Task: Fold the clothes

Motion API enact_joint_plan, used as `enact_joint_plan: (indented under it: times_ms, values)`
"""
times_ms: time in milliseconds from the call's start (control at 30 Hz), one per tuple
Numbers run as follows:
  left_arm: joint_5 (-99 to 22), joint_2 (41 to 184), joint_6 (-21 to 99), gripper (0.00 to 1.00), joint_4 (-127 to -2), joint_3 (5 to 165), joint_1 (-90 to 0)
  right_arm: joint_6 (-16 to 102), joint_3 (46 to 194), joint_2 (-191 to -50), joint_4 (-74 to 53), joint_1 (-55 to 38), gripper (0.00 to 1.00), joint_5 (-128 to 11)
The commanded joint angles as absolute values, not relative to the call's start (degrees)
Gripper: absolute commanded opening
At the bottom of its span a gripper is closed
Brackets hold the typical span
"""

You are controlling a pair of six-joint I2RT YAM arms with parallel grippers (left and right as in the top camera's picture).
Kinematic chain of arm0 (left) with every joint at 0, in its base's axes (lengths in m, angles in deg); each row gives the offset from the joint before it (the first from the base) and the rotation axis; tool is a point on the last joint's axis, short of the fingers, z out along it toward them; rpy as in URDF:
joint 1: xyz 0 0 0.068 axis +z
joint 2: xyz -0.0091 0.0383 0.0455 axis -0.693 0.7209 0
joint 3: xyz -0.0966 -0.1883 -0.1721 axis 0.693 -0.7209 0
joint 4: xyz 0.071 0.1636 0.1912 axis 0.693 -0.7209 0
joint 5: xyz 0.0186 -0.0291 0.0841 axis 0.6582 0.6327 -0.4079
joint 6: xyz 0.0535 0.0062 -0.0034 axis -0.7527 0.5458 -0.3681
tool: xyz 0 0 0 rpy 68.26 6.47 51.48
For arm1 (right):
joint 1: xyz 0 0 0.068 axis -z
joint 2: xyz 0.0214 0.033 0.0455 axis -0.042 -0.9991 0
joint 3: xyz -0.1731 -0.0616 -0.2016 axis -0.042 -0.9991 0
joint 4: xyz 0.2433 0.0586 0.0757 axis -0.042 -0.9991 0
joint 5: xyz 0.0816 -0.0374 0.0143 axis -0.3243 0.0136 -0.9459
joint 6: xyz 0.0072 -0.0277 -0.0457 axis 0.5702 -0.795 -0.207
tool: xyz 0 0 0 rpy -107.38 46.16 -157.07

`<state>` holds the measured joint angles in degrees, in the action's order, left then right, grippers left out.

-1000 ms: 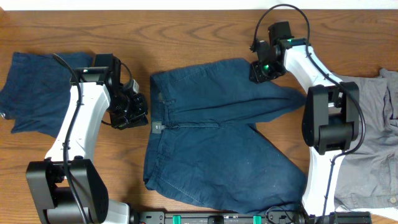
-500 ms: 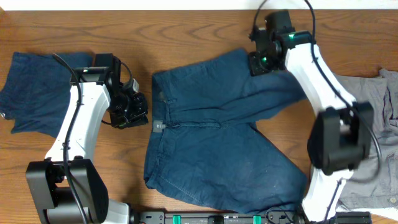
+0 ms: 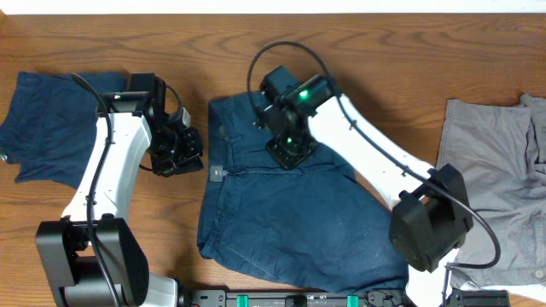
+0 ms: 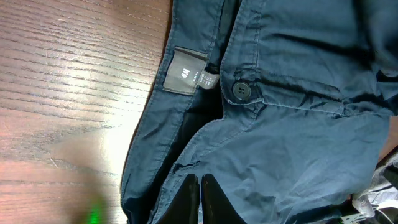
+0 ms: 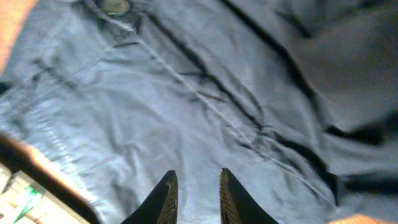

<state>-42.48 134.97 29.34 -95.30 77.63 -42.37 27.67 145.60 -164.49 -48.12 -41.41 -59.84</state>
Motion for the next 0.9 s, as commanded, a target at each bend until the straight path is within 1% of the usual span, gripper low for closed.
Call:
enact_joint_plan:
  times_ms: [0,67,133,167,200,233,267,333,367,433,567,733,833,867]
  values:
    - [-42.9,135.1,29.2,0.06,-95.5,77.3,-42.2,34.4,146.7,-164.4,-47.7,-41.3,0.22,-43.6]
    - [-42.9,135.1,29.2,0.06,-95.5,77.3,-42.2,37.0,148.6,-164.3,-47.4,-40.7,0.22,-37.5]
    - [-42.9,135.1,29.2,0.06,-95.5,77.3,-42.2,37.1,151.2,-163.9,-45.9,-39.7,0.23,-33.9]
    - [-42.9,135.1,29.2,0.06,-95.5,77.3,-42.2,37.0,152.7,-163.6,-44.1,-39.0,0.26,-32.5]
    - [-42.9,135.1,29.2,0.06,-95.5,77.3,-42.2,35.8,154.0,-163.5,-41.9,-38.4,0.34,-32.1]
    - [-42.9,135.1,29.2,0.06,-95.5,77.3,-42.2,32.8,155.3,-163.5,-38.9,-37.5,0.42,-33.0]
    - [-42.9,135.1,29.2,0.06,-95.5,77.3,-42.2,29.0,156.0,-163.5,-36.3,-36.8,0.44,-35.1]
    - [-42.9,135.1,29.2,0.06,-95.5,77.3,-42.2,18.8,156.2,-163.5,-30.7,-35.3,0.46,-44.0]
    - [-42.9,135.1,29.2,0.06,-95.5,77.3,-42.2,14.8,156.2,-163.6,-29.0,-34.7,0.49,-47.9]
    - [-42.9,135.1,29.2,0.06,-95.5,77.3,-42.2,11.7,156.2,-164.4,-26.4,-33.8,0.55,-50.2]
    - [-42.9,135.1,29.2,0.06,-95.5,77.3,-42.2,14.2,156.2,-167.3,-20.8,-32.0,0.60,-47.8]
    - [-42.9,135.1,29.2,0.06,-95.5,77.3,-42.2,25.9,156.2,-172.7,-16.7,-29.0,0.61,-46.8]
    - [-42.9,135.1,29.2,0.06,-95.5,77.3,-42.2,28.6,156.2,-176.4,-14.8,-27.6,0.61,-46.3]
    - [-42.9,135.1,29.2,0.06,-95.5,77.3,-42.2,29.6,156.2,-177.8,-14.4,-27.1,0.65,-45.2]
